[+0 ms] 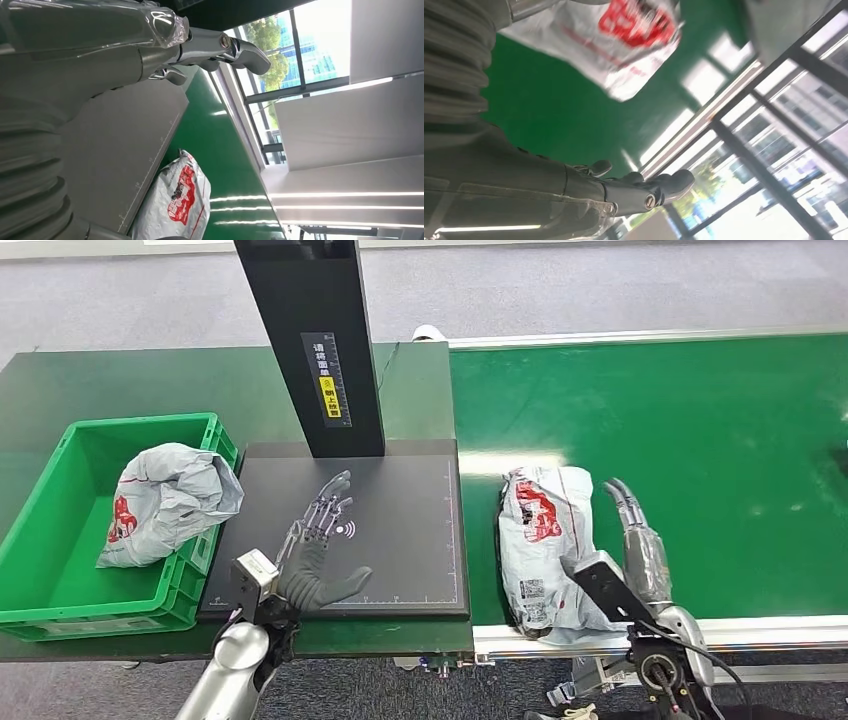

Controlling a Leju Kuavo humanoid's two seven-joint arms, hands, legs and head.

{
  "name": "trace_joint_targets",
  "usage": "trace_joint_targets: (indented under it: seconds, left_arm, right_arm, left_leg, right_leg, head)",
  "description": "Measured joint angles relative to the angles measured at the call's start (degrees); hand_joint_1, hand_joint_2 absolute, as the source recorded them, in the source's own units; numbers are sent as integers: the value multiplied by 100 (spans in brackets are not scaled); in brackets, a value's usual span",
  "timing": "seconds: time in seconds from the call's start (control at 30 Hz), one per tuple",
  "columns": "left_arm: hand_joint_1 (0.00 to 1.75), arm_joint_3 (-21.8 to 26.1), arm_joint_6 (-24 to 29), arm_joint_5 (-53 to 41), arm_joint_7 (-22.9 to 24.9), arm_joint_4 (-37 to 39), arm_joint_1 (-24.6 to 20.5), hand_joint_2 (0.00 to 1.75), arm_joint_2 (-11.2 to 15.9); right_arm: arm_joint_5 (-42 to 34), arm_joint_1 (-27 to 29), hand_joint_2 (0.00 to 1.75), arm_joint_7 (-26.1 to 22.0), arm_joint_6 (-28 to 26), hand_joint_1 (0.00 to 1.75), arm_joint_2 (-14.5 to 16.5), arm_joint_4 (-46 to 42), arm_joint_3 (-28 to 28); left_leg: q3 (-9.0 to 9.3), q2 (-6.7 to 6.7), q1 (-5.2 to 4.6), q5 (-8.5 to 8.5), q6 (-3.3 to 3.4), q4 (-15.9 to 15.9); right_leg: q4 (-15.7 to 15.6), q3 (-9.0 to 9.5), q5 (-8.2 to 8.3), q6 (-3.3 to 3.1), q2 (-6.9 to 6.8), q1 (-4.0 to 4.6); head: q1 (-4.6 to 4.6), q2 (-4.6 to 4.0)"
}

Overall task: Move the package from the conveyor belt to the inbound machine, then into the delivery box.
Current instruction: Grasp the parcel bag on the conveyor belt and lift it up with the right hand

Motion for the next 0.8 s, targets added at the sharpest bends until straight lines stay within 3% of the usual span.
trace_joint_targets:
  seconds: [0.17,0.47,0.8]
  left_arm:
    - [0,65,67,24,37,-292,264,175,36]
    - [0,208,113,-13,56,-675,608,175,91]
    - [0,276,154,-207,231,-802,655,175,45]
  right_arm:
    - [116,-370,175,43,237,0,-104,640,-342]
    - [345,-956,175,96,521,0,-136,1855,-337]
    - [1115,-1382,175,458,1918,0,-78,3015,382]
  left_leg:
    - [0,5,0,0,0,0]
    - [-2,-3,1,1,0,0]
    - [-1,-5,1,2,1,0]
  right_leg:
    - [0,0,0,0,2,0]
    - [0,1,0,0,-3,1]
    - [0,1,0,0,-4,2]
  head:
    - [0,0]
    - [-1,0]
    - [-1,0]
